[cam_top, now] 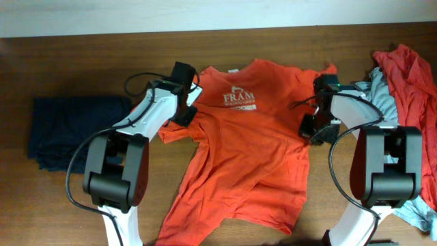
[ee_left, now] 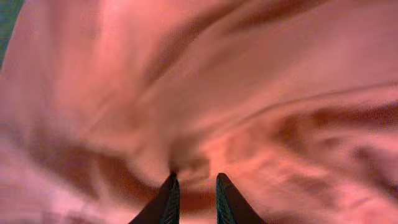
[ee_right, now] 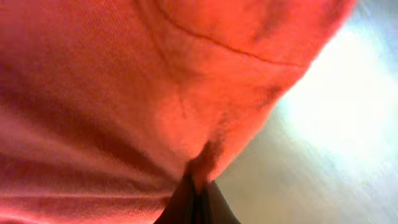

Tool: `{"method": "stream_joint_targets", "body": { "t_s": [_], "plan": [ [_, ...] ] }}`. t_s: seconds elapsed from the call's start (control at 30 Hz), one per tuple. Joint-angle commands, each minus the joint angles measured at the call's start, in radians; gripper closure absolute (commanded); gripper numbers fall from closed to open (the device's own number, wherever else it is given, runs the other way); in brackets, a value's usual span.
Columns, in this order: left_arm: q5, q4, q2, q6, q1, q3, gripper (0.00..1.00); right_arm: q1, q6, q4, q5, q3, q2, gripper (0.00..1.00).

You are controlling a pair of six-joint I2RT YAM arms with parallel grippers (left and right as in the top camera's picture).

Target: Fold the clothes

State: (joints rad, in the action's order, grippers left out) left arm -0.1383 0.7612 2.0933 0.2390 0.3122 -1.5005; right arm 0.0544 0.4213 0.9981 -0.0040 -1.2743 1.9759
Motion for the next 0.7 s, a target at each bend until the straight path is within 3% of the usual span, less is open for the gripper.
{"method": "stream_joint_targets", "body": {
  "t_s": [0.0,0.13,0.2,0.27,0.33,0.4,0.53,0.67],
  "plan": [
    [-0.02,0.039,0.014,-0.026,-0.01,-0.04,0.8,-0.002,0.055,0.078,0.135,0.021,0.005,0.96],
    [-0.019,0.113,0.014,-0.041,-0.01,-0.124,0.79,-0.002,0.059,0.098,0.175,0.021,-0.044,0.96],
    [-0.016,0.161,0.014,-0.045,-0.01,-0.181,0.78,-0.002,0.058,0.099,0.174,0.018,-0.08,0.89],
    [-0.014,0.199,0.014,-0.045,-0.01,-0.237,0.73,-0.002,0.057,0.092,0.173,0.012,-0.123,0.77],
    [0.006,0.21,0.014,-0.043,-0.01,-0.277,0.62,-0.002,0.055,0.081,0.172,0.005,-0.172,0.52],
    [0.01,0.198,0.014,-0.043,-0.01,-0.294,0.52,-0.002,0.044,0.071,0.154,-0.004,-0.222,0.37],
    [0.01,0.178,0.028,-0.013,-0.023,-0.294,0.46,-0.002,-0.018,0.056,0.043,-0.008,-0.325,0.26],
    [0.016,0.173,0.053,-0.014,-0.053,-0.293,0.46,-0.002,-0.161,0.037,-0.152,-0.008,-0.397,0.26]
  ]
}}
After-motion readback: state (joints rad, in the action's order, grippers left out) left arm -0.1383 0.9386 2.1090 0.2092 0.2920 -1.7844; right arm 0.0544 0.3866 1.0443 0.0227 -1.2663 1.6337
